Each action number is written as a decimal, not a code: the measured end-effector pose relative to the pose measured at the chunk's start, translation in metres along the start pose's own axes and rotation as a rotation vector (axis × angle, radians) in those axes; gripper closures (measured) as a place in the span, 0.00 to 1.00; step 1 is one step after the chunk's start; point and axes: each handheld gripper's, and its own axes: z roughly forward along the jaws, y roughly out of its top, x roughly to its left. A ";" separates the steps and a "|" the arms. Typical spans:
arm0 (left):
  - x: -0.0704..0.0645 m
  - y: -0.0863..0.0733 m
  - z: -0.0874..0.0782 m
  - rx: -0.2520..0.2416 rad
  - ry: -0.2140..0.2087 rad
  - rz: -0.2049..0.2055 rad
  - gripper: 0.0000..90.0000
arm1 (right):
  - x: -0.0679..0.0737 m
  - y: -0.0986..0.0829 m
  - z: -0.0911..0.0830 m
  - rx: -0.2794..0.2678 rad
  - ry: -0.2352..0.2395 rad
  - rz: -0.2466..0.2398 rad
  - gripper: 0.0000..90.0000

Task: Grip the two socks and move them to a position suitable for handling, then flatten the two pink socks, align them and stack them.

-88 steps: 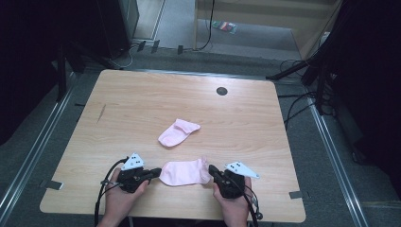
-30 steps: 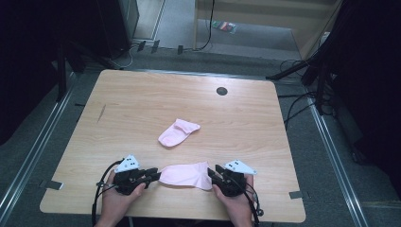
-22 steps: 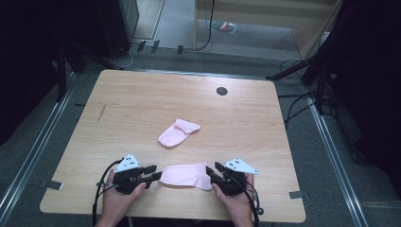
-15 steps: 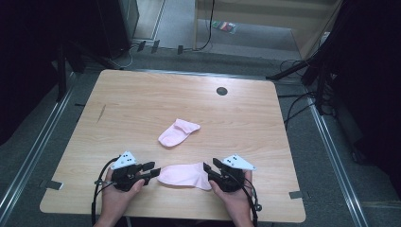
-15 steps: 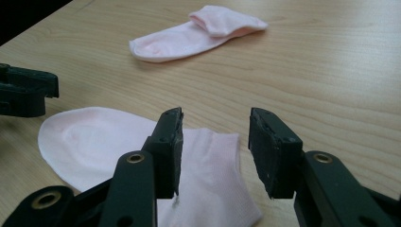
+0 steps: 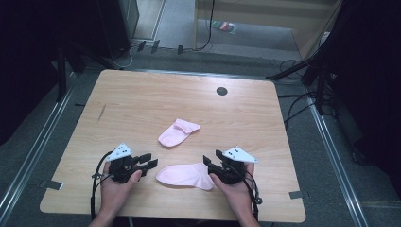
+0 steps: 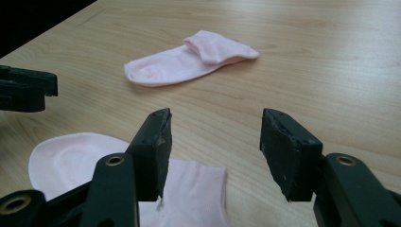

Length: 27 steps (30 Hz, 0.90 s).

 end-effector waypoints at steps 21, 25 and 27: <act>0.015 0.025 0.014 -0.014 0.053 -0.022 0.62 | -0.003 0.037 0.015 -0.023 -0.002 -0.043 0.49; 0.019 0.032 0.025 0.006 0.082 -0.027 0.59 | 0.001 0.046 0.029 -0.020 0.019 -0.060 0.52; 0.020 0.034 0.032 0.011 0.096 -0.029 0.57 | 0.003 0.051 0.039 -0.011 0.028 -0.072 0.54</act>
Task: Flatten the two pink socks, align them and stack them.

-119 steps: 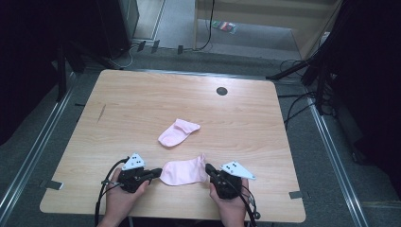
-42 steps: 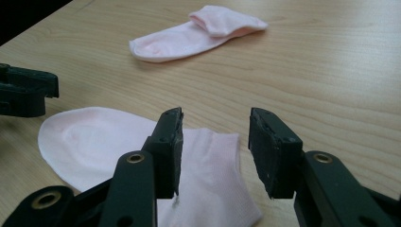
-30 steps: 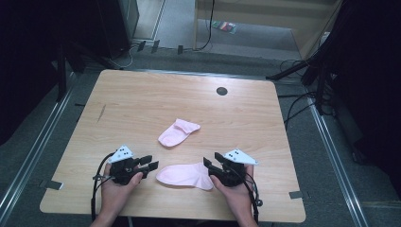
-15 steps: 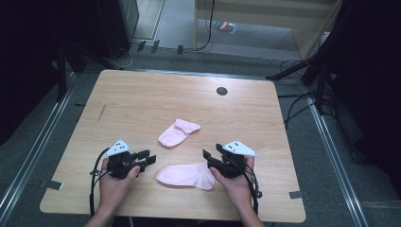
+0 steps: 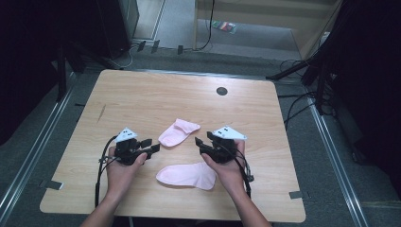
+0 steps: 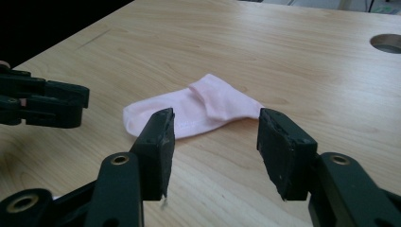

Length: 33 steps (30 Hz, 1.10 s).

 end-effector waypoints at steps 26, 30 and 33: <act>-0.008 0.006 0.049 0.117 0.167 0.069 0.57 | -0.008 0.003 0.109 0.187 0.020 -0.220 0.64; -0.008 0.006 0.049 0.118 0.189 0.085 0.67 | -0.011 -0.001 0.115 0.198 -0.025 -0.233 0.67; -0.006 0.006 0.048 0.112 0.196 0.087 0.81 | -0.015 0.000 0.116 0.192 -0.055 -0.216 0.83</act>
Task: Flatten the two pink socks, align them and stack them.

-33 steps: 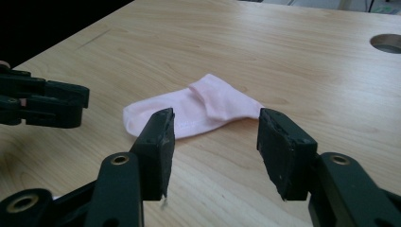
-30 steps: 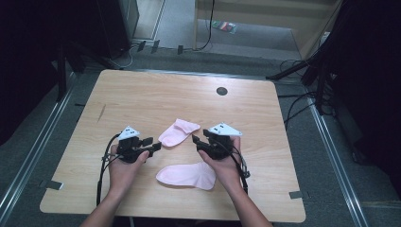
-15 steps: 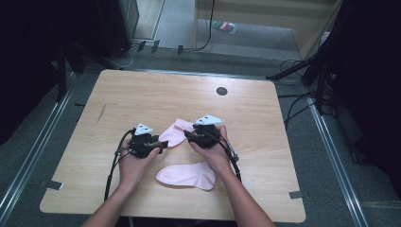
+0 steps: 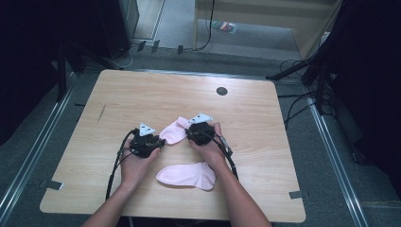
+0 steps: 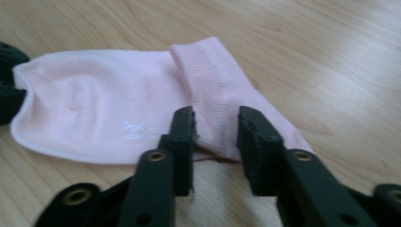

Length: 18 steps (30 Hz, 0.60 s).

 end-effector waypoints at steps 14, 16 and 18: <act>0.007 -0.001 -0.005 -0.066 -0.075 -0.103 0.74 | -0.007 0.000 -0.025 0.005 0.080 0.173 0.98; 0.004 0.002 -0.004 -0.080 -0.071 -0.101 0.61 | -0.006 0.000 -0.026 0.005 0.099 0.184 0.98; 0.003 0.003 -0.002 -0.080 -0.065 -0.103 0.52 | -0.006 0.000 -0.026 0.007 0.107 0.188 0.98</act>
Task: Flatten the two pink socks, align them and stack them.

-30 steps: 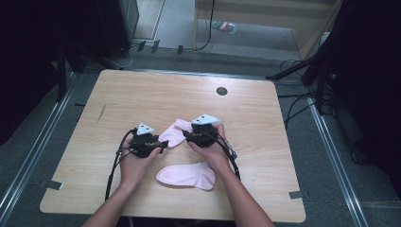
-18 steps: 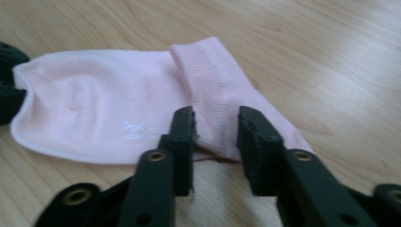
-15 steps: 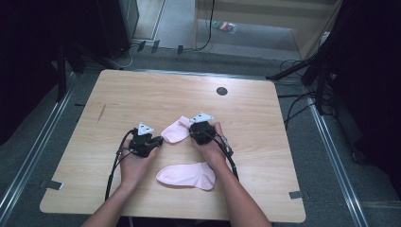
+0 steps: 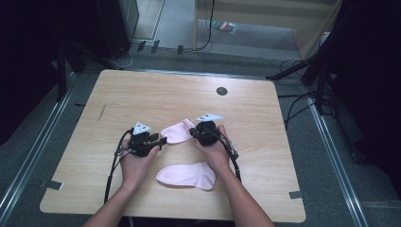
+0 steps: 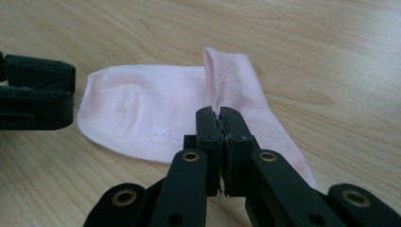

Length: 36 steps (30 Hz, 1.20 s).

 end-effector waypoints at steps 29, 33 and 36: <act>0.012 0.011 0.006 0.006 0.130 0.054 0.64 | -0.065 -0.015 -0.027 -0.030 -0.126 0.407 0.76; 0.017 0.010 0.003 -0.004 0.085 -0.006 0.57 | -0.069 -0.019 -0.031 -0.076 -0.106 0.411 0.70; 0.011 0.008 0.006 0.026 0.057 0.008 0.54 | -0.062 -0.020 -0.027 -0.060 -0.081 0.340 0.69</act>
